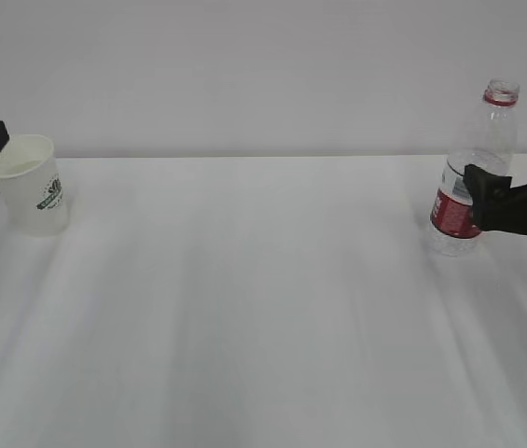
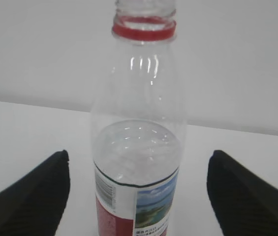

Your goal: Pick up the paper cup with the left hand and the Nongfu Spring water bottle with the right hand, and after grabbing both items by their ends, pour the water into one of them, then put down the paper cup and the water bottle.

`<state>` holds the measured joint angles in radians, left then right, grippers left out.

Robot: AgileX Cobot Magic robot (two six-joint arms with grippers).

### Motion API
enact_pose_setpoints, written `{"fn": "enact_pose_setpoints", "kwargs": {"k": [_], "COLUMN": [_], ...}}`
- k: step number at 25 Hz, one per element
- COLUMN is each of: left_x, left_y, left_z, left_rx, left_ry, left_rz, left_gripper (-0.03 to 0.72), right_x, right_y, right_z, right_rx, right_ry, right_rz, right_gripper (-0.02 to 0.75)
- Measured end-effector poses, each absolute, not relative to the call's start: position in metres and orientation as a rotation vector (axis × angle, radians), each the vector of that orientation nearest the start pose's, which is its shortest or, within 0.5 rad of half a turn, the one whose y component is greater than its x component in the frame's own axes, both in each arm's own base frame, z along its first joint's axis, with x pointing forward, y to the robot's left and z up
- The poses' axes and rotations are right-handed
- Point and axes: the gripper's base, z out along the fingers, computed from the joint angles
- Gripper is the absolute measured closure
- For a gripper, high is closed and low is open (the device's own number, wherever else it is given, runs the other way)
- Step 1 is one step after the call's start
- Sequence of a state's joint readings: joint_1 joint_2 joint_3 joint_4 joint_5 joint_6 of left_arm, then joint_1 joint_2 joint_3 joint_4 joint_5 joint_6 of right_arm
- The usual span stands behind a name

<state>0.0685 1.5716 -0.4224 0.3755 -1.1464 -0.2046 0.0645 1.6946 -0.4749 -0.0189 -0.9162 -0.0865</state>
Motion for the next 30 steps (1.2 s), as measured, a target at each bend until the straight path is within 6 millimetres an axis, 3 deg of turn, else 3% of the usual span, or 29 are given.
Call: {"fn": "enact_pose_setpoints", "kwargs": {"k": [11,30], "left_x": [0.248,0.204], "left_y": [-0.011,-0.007], "left_z": [0.242,0.288], "left_rx": [0.207,0.199], "left_ry": [1.456,1.431], "left_rz": [-0.168,-0.051], "left_gripper": [0.112,0.129], "right_x": [0.266,0.234], "right_y": [0.019,0.017], "right_z": [0.213,0.256], "right_rx": [-0.159,-0.165], "right_ry": [1.753,1.707], "right_rz": [-0.014,-0.023], "right_gripper": [0.087,0.119]}}
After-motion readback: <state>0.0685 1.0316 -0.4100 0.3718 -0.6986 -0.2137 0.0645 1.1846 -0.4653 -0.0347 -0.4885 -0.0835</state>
